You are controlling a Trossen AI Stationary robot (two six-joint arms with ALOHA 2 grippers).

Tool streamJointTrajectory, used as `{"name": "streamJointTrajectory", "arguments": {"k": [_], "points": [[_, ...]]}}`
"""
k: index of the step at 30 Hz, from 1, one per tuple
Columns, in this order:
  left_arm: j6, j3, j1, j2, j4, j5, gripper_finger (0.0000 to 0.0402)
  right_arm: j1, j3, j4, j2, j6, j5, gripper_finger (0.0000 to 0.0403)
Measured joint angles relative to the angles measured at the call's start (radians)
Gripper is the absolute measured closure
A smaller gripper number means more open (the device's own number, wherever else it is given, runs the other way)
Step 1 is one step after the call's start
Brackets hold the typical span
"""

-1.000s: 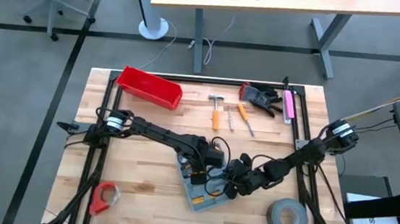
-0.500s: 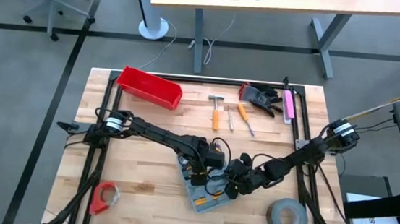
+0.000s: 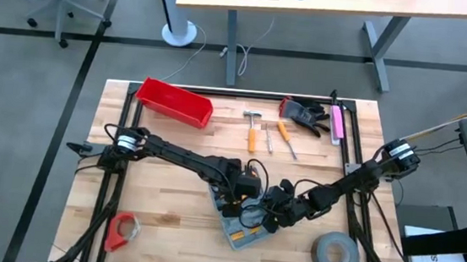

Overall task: Prefit tool cases
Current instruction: Remove the yellow pliers from the prefit tool case to the table

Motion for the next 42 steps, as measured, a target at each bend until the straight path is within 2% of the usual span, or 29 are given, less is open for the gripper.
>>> {"name": "streamJointTrajectory", "arguments": {"k": [11, 21, 33, 42], "points": [[-0.001, 0.004, -0.011, -0.007, 0.034, -0.063, 0.0351, 0.0, 0.001, 0.004, -0.001, 0.0, -0.004, 0.0338], [-0.004, 0.002, -0.013, -0.007, 0.014, -0.067, 0.0351, 0.0, 0.0, 0.002, -0.003, -0.008, -0.002, 0.0341], [0.0, -0.001, -0.003, -0.005, -0.002, -0.2, 0.035, 0.005, -0.003, -0.012, -0.033, -0.023, -0.011, 0.033], [0.025, -0.002, 0.033, -0.003, -0.002, -0.2, 0.035, 0.041, -0.003, -0.017, -0.085, -0.053, 0.014, 0.0337]]}}
